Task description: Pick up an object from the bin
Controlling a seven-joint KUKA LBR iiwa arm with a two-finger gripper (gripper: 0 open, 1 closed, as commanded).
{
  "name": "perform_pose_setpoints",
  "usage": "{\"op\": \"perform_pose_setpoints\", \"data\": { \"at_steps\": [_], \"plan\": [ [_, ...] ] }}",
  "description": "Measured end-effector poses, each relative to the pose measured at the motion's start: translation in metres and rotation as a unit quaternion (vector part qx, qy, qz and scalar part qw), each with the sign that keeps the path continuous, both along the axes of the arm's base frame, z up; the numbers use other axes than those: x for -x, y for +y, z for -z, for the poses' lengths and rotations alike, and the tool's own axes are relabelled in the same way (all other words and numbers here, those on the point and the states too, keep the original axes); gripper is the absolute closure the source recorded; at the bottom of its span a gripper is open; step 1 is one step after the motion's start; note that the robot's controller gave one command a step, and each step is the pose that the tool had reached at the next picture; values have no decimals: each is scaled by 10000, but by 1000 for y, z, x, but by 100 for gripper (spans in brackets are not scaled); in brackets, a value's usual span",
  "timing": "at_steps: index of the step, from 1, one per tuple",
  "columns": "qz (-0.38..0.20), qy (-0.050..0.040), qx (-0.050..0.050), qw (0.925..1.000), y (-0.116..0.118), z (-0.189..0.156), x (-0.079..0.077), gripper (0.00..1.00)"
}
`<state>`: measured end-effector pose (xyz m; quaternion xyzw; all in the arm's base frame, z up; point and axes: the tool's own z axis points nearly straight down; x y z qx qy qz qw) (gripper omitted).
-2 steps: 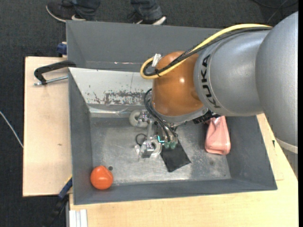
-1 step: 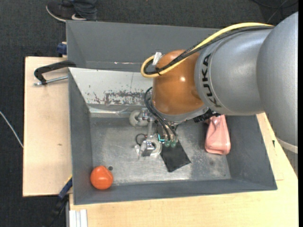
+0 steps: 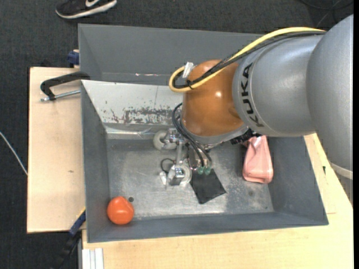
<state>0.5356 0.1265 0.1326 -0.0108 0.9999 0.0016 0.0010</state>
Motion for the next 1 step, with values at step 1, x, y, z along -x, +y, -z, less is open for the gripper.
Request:
{"op": "perform_pose_setpoints", "data": {
  "at_steps": [1],
  "plan": [
    [-1032,-11,13,9947,-31,36,-1,0]
  ]
}}
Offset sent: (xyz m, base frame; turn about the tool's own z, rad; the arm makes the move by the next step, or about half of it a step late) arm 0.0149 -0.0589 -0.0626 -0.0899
